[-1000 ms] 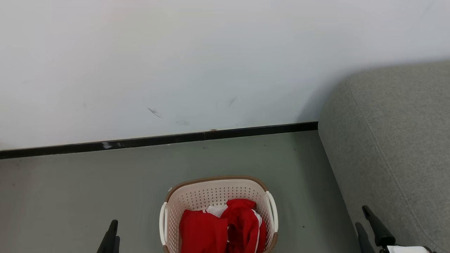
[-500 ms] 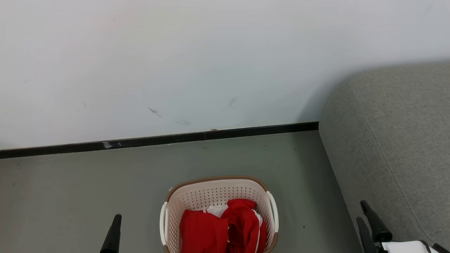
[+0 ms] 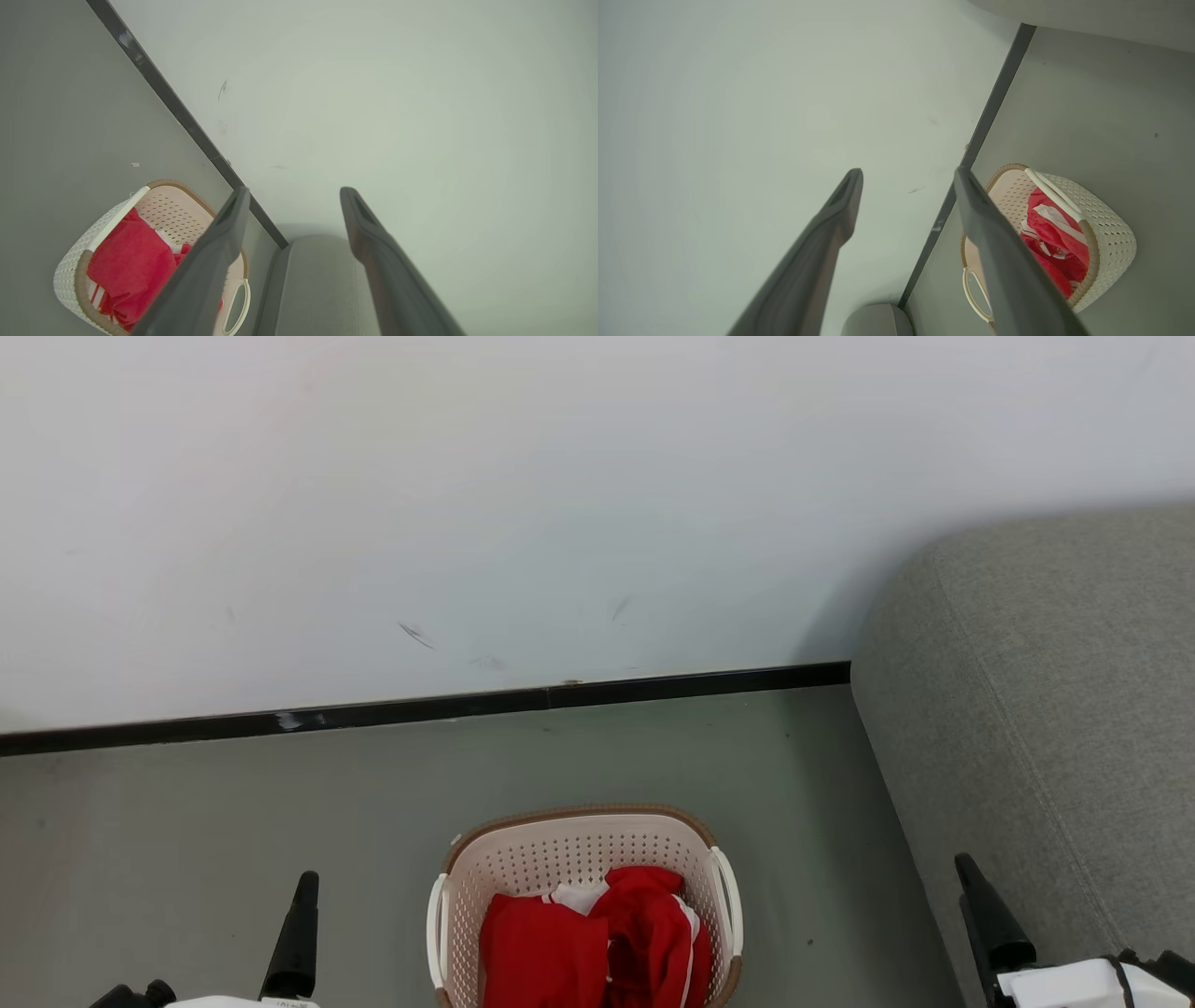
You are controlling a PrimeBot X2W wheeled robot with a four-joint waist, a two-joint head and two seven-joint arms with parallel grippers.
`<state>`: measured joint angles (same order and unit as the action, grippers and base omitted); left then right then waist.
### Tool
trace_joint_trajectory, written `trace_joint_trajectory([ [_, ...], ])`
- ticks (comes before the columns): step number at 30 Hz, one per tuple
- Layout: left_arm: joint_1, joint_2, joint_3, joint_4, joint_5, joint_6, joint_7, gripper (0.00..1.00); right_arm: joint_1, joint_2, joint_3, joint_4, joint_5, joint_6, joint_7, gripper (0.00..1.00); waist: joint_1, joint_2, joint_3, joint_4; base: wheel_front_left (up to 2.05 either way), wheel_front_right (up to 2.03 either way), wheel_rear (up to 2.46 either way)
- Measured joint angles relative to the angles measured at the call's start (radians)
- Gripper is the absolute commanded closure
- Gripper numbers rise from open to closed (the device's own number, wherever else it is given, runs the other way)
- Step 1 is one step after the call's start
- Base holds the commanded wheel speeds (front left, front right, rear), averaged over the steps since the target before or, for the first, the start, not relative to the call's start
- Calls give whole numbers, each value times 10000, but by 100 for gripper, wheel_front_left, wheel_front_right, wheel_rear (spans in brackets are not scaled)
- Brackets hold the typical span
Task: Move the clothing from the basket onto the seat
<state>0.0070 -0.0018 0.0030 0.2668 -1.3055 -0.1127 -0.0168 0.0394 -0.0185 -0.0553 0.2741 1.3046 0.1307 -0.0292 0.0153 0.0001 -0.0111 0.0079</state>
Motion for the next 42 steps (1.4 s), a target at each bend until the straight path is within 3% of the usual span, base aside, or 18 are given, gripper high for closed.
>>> trace_joint_trajectory([
  [11, -56, 44, -161, -577, 2088, 146, -393, 0, -26, -151, 207, -297, -2253, 0, -359, 0, 19, 0, -64, 34, 0, 0, 0],
  [28, -55, 291, -727, -1446, 5969, 652, -1012, 0, -22, -157, 510, -575, -5237, 0, -955, 0, -114, 0, -5, 99, 0, 0, 0],
  [42, 108, 339, -959, -1680, 8583, 1383, -1534, 0, 23, -201, 840, -646, -7879, 0, -1396, 0, -143, 0, -81, 158, 0, 0, 0],
])
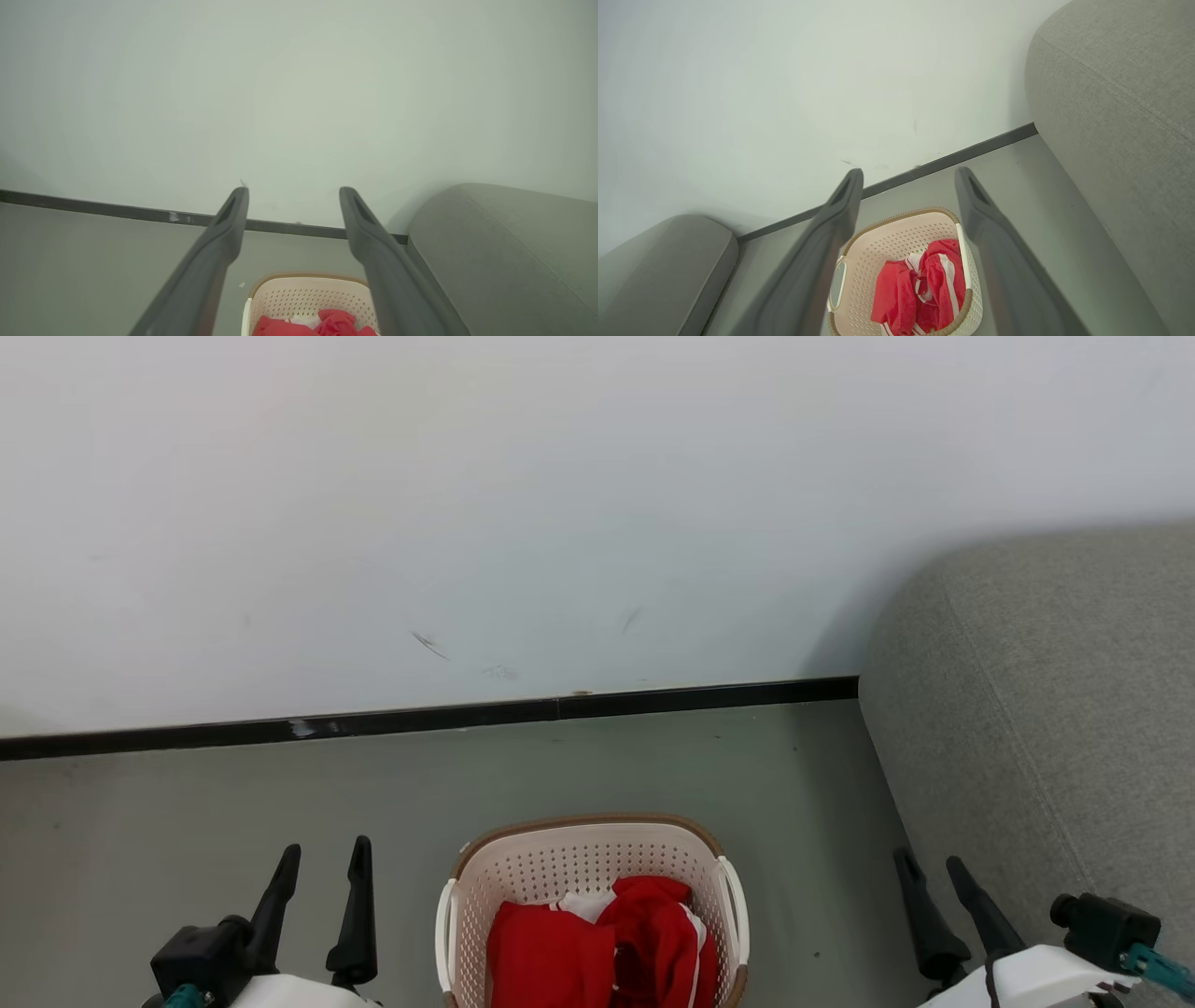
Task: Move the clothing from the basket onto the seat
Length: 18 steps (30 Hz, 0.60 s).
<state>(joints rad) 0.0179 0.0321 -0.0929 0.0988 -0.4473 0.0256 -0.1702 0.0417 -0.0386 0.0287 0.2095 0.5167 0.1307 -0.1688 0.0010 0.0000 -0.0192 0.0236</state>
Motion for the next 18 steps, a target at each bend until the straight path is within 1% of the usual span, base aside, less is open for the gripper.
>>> trace_joint_trajectory([
  [8, 180, 17, -2, 35, 1129, 510, -259, 0, 15, -2, 69, -8, -1273, 0, -290, 0, -2, 0, -47, 39, 0, 0, 0],
  [18, 259, 54, -199, 48, 2428, 880, -617, 0, 122, -6, 165, -44, -2832, 0, -619, 0, -3, 0, -68, 63, 0, 0, 0],
])
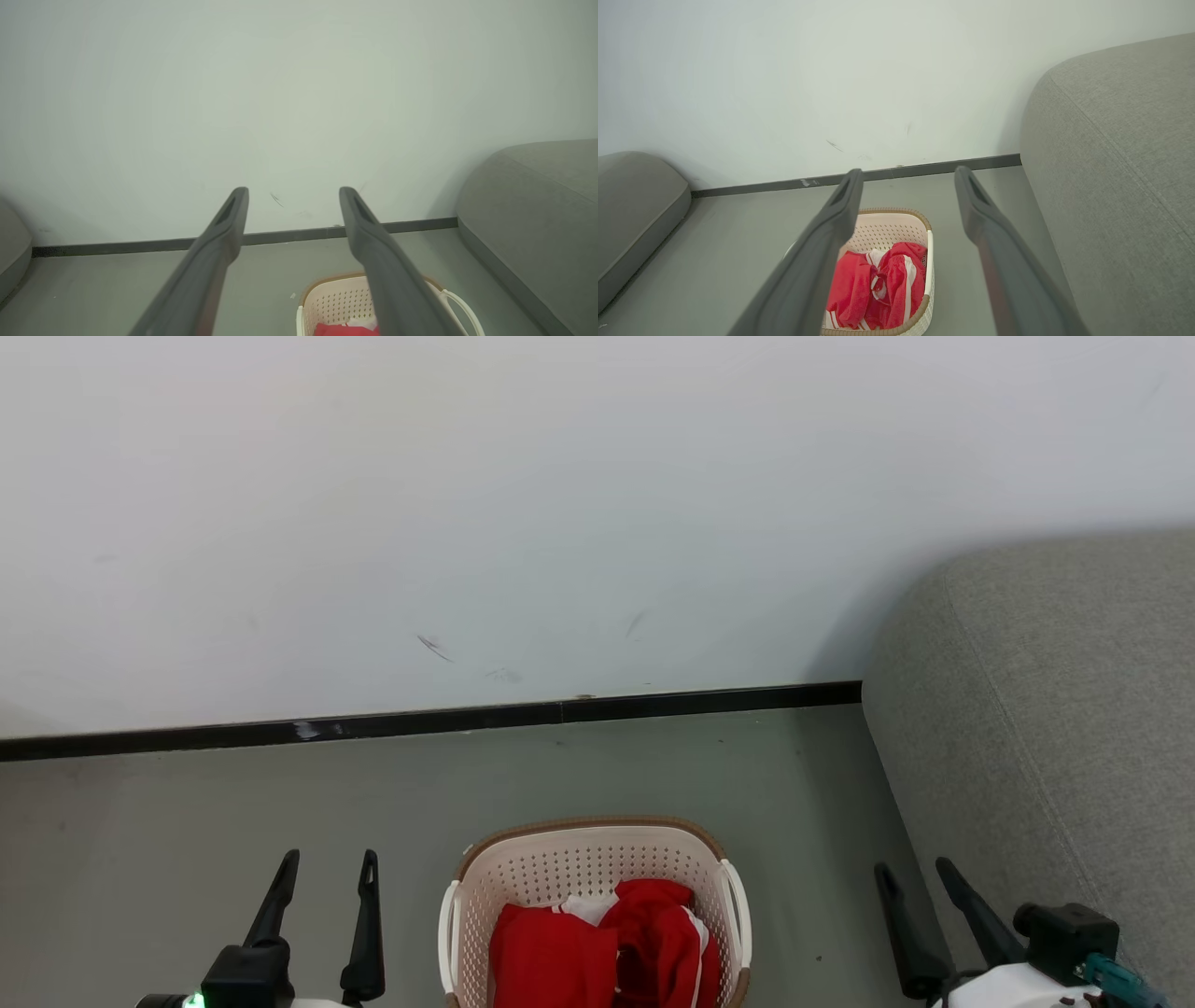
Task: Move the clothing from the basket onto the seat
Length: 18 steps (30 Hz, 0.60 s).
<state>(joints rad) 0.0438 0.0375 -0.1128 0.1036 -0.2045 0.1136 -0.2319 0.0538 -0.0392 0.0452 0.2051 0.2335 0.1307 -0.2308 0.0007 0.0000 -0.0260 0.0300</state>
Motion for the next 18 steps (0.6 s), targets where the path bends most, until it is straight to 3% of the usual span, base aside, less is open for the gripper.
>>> trace_joint_trajectory([
  [5, 2, 27, -138, -44, 571, 123, -174, 0, 36, -2, 69, -27, -696, 0, -167, 0, -1, 0, -2, 18, 0, 0, 0],
  [18, 2, 29, -201, 21, 568, 165, -174, 0, 35, -2, 59, -15, -721, 0, -167, 0, -1, 0, 31, 28, 0, 0, 0],
])
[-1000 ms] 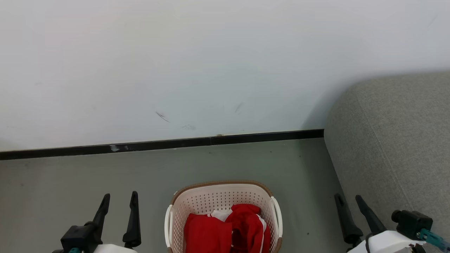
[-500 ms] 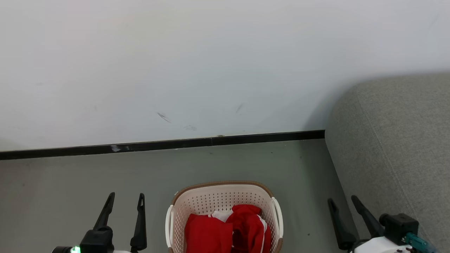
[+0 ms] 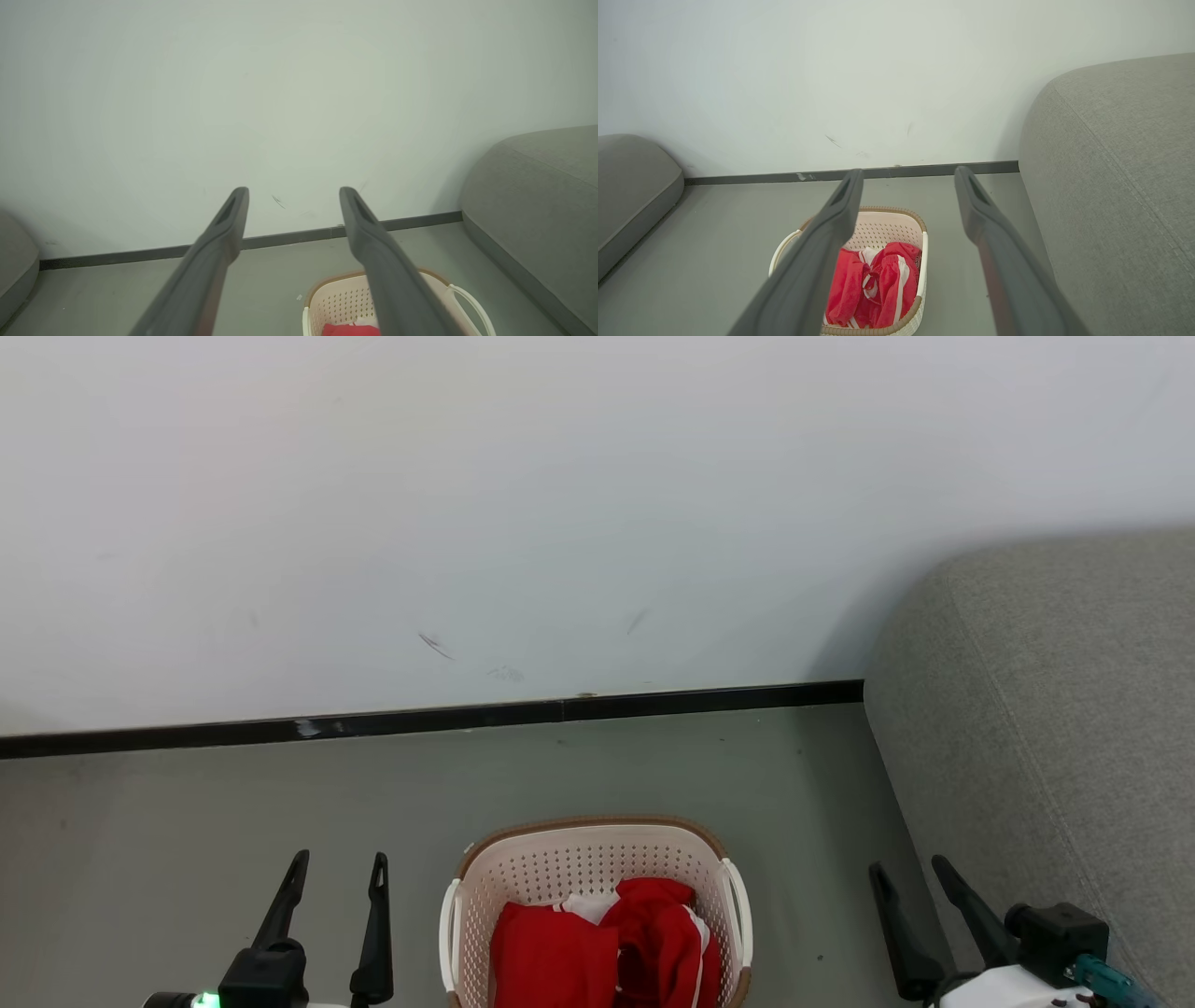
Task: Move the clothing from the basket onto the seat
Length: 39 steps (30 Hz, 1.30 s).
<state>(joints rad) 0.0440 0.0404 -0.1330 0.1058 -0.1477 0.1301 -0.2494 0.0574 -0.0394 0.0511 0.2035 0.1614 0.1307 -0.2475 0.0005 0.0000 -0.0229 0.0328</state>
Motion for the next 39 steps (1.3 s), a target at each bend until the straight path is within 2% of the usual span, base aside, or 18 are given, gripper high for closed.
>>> trace_joint_trajectory([
  [39, -326, -2, -69, 27, -12, 82, 0, 0, -53, 4, -52, -40, 59, 0, 0, 0, -3, 0, 290, 140, 0, 0, 0],
])
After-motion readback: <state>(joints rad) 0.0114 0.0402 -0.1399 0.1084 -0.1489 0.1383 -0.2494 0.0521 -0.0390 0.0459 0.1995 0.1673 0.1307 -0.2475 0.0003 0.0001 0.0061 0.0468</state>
